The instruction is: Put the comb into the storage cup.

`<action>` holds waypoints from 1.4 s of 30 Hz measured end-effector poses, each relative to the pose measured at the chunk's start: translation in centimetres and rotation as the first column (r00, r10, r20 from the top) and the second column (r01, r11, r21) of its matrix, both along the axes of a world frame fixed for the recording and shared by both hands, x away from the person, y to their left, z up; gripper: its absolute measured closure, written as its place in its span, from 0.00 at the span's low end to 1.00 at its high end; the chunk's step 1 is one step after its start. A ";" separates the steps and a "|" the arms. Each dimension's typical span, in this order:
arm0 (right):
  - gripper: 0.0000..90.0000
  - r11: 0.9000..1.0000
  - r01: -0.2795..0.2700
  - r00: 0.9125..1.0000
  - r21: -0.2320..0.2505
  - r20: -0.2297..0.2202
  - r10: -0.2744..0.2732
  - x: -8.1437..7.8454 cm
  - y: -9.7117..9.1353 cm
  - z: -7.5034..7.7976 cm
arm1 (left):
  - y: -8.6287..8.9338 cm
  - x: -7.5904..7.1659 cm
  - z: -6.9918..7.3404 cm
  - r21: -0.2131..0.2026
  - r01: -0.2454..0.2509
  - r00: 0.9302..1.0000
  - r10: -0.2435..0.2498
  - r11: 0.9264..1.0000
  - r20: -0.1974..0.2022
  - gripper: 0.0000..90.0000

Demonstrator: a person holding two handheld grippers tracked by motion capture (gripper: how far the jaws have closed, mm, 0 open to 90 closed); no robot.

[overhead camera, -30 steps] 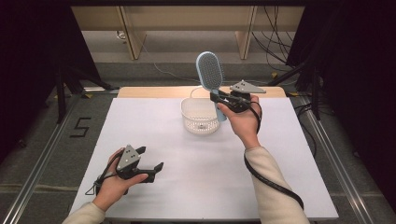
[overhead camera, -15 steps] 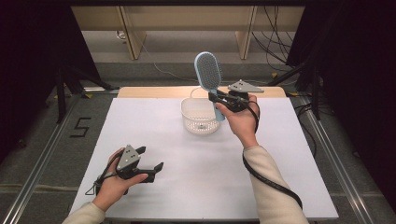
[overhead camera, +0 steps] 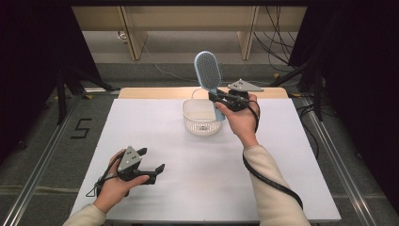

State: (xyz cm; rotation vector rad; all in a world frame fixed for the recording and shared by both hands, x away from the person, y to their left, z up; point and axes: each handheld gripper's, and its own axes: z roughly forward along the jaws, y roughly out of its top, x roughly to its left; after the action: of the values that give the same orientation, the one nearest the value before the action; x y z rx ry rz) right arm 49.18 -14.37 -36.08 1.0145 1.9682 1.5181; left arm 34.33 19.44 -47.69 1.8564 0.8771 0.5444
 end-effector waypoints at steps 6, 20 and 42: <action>0.79 1.000 0.001 1.000 -0.003 -0.002 -0.001 0.2 0.2 0.1 | 0.0 0.0 0.0 0.001 -0.001 1.000 0.001 1.000 0.000 0.11; 0.79 1.000 -0.002 1.000 -0.008 -0.008 0.002 0.7 0.7 0.1 | 0.0 0.0 0.0 -0.002 0.002 1.000 -0.002 1.000 -0.001 0.11; 0.79 1.000 -0.001 1.000 -0.012 -0.010 0.001 1.4 1.2 0.5 | 0.0 0.0 0.0 -0.002 0.001 1.000 -0.001 1.000 0.000 0.11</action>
State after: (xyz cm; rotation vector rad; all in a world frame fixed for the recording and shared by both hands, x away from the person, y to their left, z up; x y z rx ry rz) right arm 50.57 -13.15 -35.58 1.0175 1.9829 1.5026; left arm 34.35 19.45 -47.68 1.8550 0.8763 0.5425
